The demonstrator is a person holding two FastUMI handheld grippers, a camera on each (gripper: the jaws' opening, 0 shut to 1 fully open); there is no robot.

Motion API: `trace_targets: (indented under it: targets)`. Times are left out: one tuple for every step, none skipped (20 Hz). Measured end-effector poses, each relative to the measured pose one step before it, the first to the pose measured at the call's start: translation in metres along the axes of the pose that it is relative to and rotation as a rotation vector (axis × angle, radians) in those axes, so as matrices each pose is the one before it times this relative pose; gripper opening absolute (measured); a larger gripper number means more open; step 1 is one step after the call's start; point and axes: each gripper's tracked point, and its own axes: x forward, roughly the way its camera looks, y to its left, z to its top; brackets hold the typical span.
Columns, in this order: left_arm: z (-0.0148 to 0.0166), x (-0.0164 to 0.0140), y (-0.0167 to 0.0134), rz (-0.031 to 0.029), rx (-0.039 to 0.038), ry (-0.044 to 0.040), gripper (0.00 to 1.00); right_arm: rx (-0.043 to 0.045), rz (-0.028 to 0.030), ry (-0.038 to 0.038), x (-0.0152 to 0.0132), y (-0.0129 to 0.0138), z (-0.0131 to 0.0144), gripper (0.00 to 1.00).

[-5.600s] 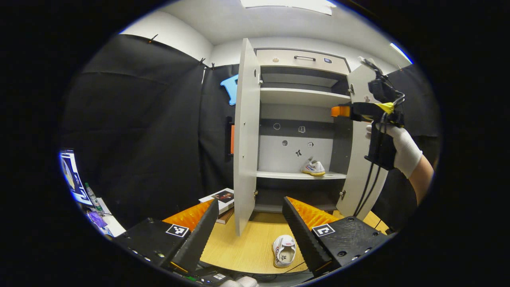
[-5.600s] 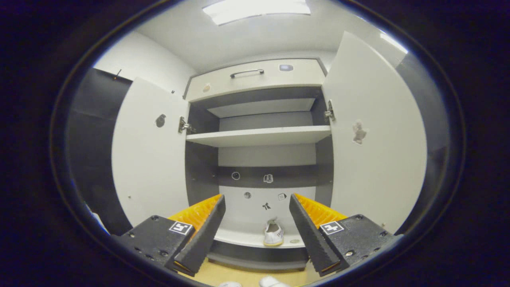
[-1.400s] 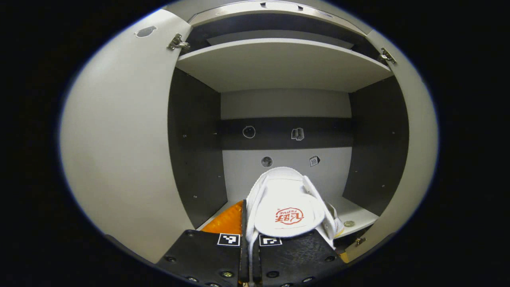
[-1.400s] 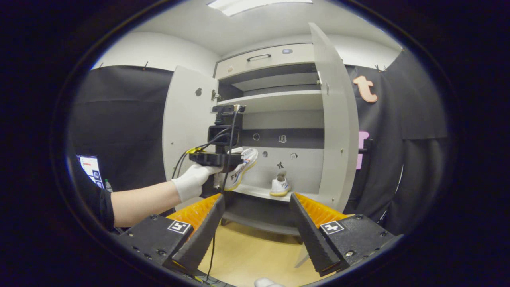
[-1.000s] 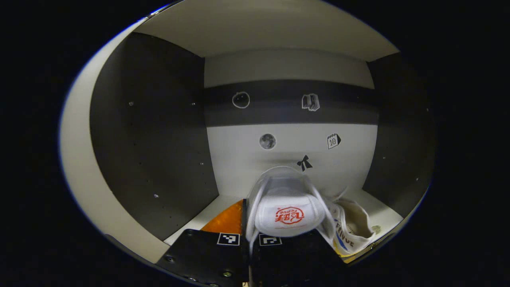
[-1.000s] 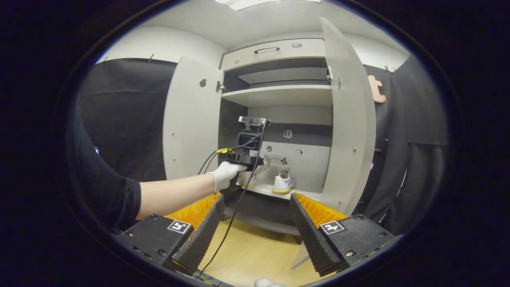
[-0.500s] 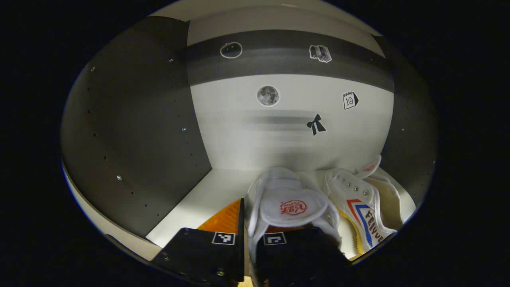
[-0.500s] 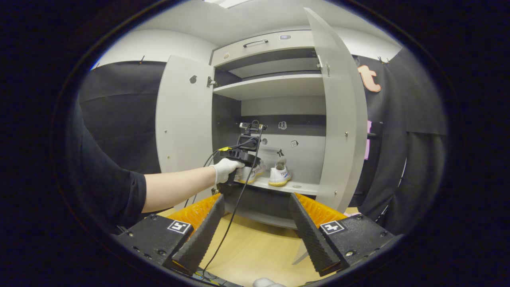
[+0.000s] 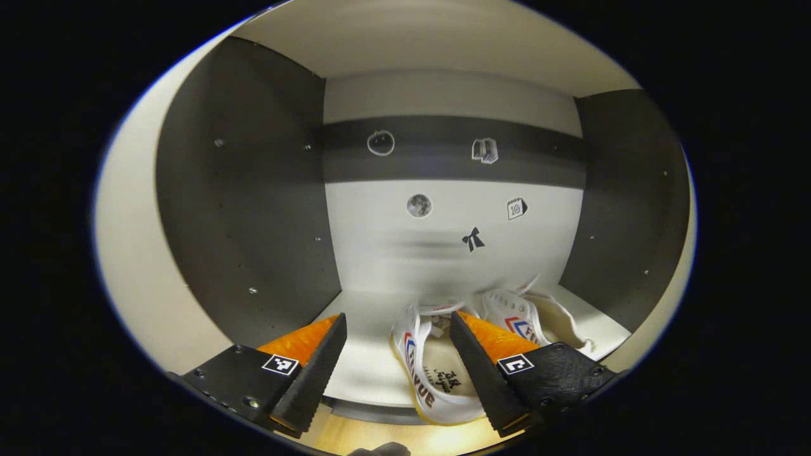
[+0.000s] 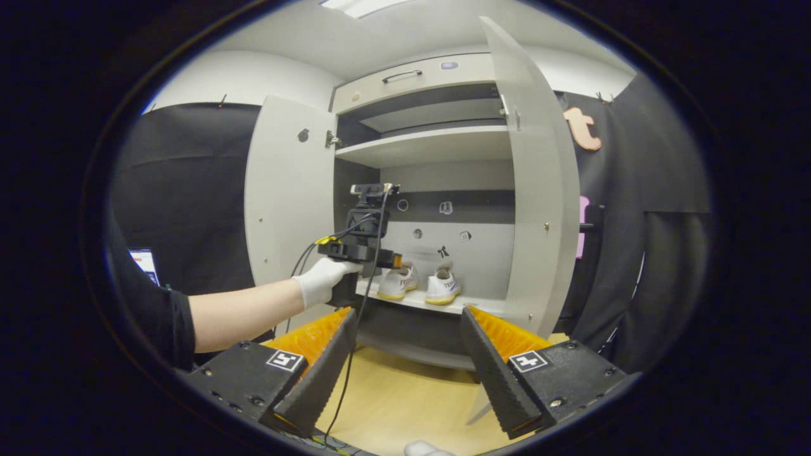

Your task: Grab one shoe with the right hand and put it into the shoe cabinet, grab the other shoe with the left hand and put it into the shoe cabinet; then close the right door with the right hand and the left door with the left hand.

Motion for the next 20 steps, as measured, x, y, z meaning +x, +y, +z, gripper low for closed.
trace_targets:
  targets:
    - [0.00574,-0.01432,0.00166,-0.00122,0.00512,-0.03385,0.98,-0.00329,-0.00909,-0.0074,-0.00045,-0.00128,0.00168,1.0]
    - [0.00467,-0.01748,0.00006,-0.00414,0.01002,-0.02605,0.98,-0.00291,-0.01479,-0.00284,0.00039,-0.00167,0.00115,1.0]
    - [0.006,-0.01579,-0.00115,-0.00885,0.00854,-0.0262,0.97,0.00166,-0.00835,-0.00145,0.00061,-0.00069,0.00121,1.0]
    - [0.00353,-0.01785,-0.00257,-0.00983,0.00002,-0.02008,0.97,0.0034,-0.00408,-0.00135,0.00139,0.00063,0.001,1.0]
    - [0.00268,-0.01893,-0.00216,-0.012,-0.00163,-0.01576,0.97,0.00585,-0.00447,-0.00091,0.00091,0.00007,0.00046,1.0]
    - [0.00017,-0.01749,0.00037,-0.00912,0.00376,-0.01438,1.0,0.0049,-0.00805,0.00025,0.00142,-0.00014,0.00131,1.0]
    - [0.0007,-0.01961,0.00079,-0.00387,0.00233,-0.01338,1.0,0.00734,-0.00971,0.00193,0.00069,-0.00054,0.00015,1.0]
    - [-0.00032,-0.01897,-0.00169,-0.01117,0.00103,-0.01524,1.0,0.00926,-0.00523,-0.00134,0.00123,0.00129,0.00099,1.0]
    - [-0.00058,-0.01966,0.00065,-0.00591,0.00288,-0.00919,0.97,0.00761,-0.00544,-0.00461,0.00045,0.00091,0.00223,1.0]
    - [-0.00064,-0.02166,-0.0003,-0.00689,-0.00118,-0.01102,0.97,0.00604,-0.00554,-0.00331,0.00034,0.00118,0.00141,1.0]
    - [0.00144,-0.02246,-0.00021,-0.00597,0.00545,-0.01165,0.97,0.00285,-0.00622,0.00214,0.00064,0.00133,0.00065,1.0]
    - [0.00083,-0.02163,0.00313,0.01357,0.00348,-0.01666,0.97,-0.00037,-0.00161,0.00061,0.00059,0.00341,0.00055,1.0]
    - [0.0034,-0.02148,0.00185,0.00311,-0.0033,-0.02013,0.97,-0.00089,-0.00752,-0.00082,0.00085,0.00127,0.00081,1.0]
    - [0.0019,-0.0189,0.00129,-0.00351,0.00149,-0.01326,0.97,-0.00098,-0.00985,-0.00235,-0.00051,0.00128,0.00148,1.0]
    - [0.00116,-0.01963,0.00624,0.01655,0.00424,-0.00928,1.0,0.00146,-0.00702,-0.00674,-0.00021,0.00194,0.00222,1.0]
    - [0.00318,-0.01764,0.00742,0.01536,0.00683,-0.01405,0.97,-0.00123,-0.01247,-0.01095,-0.00137,0.00122,0.0028,1.0]
    - [0.00219,-0.01758,0.00739,0.0144,0.00718,-0.01001,0.97,-0.00408,-0.01574,-0.00797,-0.00257,-0.00069,0.00135,1.0]
    - [-0.00069,-0.01423,0.00494,0.00863,0.00043,-0.00253,0.97,-0.00164,-0.01597,-0.00796,-0.00355,-0.0006,0.00049,1.0]
    - [0.00002,-0.01498,0.0034,0.00487,-0.00161,-0.00369,0.97,-0.00165,-0.01316,0.00009,-0.00419,-0.00037,-0.00001,1.0]
    - [0.00068,-0.0132,0.00394,0.0031,-0.00013,-0.00153,0.97,-0.00018,-0.01563,0.00171,-0.00476,-0.00119,-0.00151,1.0]
